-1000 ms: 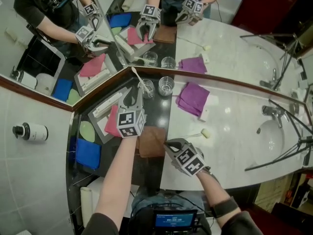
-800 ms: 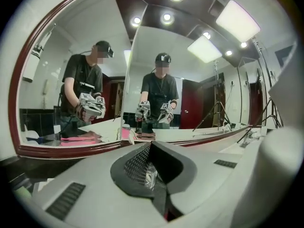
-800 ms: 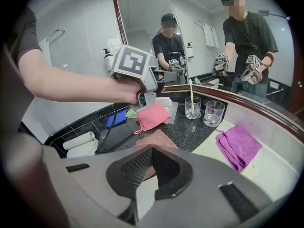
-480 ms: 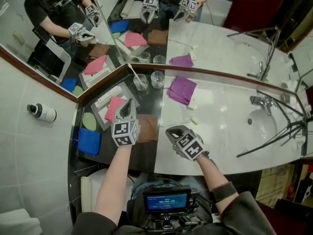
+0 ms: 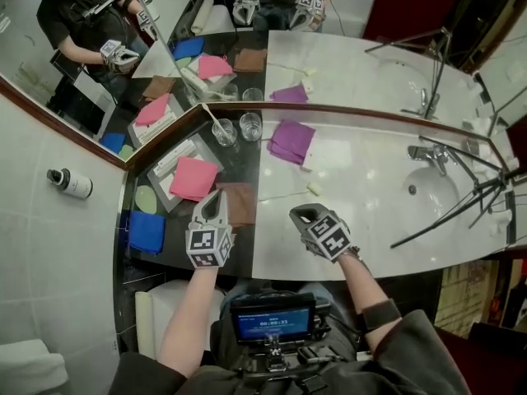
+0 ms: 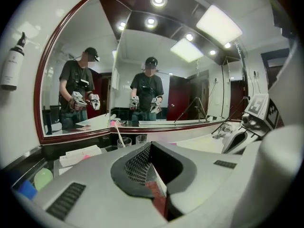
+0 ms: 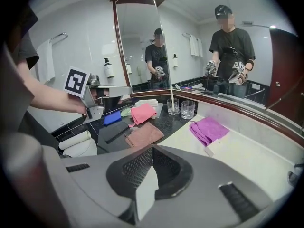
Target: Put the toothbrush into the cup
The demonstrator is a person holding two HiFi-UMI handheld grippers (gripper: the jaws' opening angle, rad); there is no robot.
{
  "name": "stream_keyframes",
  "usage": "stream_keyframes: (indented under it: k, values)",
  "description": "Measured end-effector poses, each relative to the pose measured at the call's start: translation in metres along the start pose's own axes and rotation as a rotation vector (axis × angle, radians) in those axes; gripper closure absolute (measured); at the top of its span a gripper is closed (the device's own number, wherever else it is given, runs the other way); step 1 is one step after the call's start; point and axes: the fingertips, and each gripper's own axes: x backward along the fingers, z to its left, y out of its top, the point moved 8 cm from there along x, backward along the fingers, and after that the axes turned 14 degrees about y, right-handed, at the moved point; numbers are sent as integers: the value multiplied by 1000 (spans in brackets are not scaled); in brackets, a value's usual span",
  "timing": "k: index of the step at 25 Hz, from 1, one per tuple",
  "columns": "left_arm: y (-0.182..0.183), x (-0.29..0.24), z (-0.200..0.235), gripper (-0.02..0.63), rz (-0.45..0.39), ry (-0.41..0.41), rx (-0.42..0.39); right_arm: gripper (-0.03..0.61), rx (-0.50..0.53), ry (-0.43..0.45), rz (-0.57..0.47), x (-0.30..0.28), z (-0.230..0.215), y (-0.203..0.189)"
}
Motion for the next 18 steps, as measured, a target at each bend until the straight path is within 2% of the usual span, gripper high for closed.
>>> stream_keyframes:
  k: [6,18]
  values:
    - [-9,20,-15,614,3,-38,-18,572,-42,-44,-12,25,-9,-21]
    - [-19,10,-52,614,54,-156,-143,572,-83,-63,-32,34,-21,-28]
